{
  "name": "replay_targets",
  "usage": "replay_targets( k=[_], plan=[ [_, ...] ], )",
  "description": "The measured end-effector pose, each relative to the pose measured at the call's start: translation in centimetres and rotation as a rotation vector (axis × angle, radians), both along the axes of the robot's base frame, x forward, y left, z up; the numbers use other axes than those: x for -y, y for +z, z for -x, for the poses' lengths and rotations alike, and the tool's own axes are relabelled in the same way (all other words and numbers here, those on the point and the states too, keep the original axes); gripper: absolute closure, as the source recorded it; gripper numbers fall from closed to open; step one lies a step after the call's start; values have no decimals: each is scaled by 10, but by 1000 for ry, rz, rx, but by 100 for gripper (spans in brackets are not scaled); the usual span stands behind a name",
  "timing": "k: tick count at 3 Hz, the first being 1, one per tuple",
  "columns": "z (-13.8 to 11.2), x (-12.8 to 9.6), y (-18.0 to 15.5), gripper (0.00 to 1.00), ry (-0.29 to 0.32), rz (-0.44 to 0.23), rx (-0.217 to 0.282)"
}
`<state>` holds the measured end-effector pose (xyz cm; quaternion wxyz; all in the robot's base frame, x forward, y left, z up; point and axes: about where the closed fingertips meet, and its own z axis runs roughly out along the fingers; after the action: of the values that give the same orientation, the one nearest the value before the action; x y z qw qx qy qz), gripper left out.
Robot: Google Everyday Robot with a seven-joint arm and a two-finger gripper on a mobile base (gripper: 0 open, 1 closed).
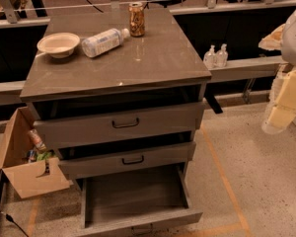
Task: Close bottom drawer
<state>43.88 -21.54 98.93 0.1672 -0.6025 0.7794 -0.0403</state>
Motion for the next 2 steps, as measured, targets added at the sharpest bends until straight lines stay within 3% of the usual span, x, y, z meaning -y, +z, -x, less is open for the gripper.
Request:
replay_targets(
  k=[1,2],
  plan=[
    [0,0,0,0,0,0,0],
    [1,-2,4,16,-4,4,17]
  ],
)
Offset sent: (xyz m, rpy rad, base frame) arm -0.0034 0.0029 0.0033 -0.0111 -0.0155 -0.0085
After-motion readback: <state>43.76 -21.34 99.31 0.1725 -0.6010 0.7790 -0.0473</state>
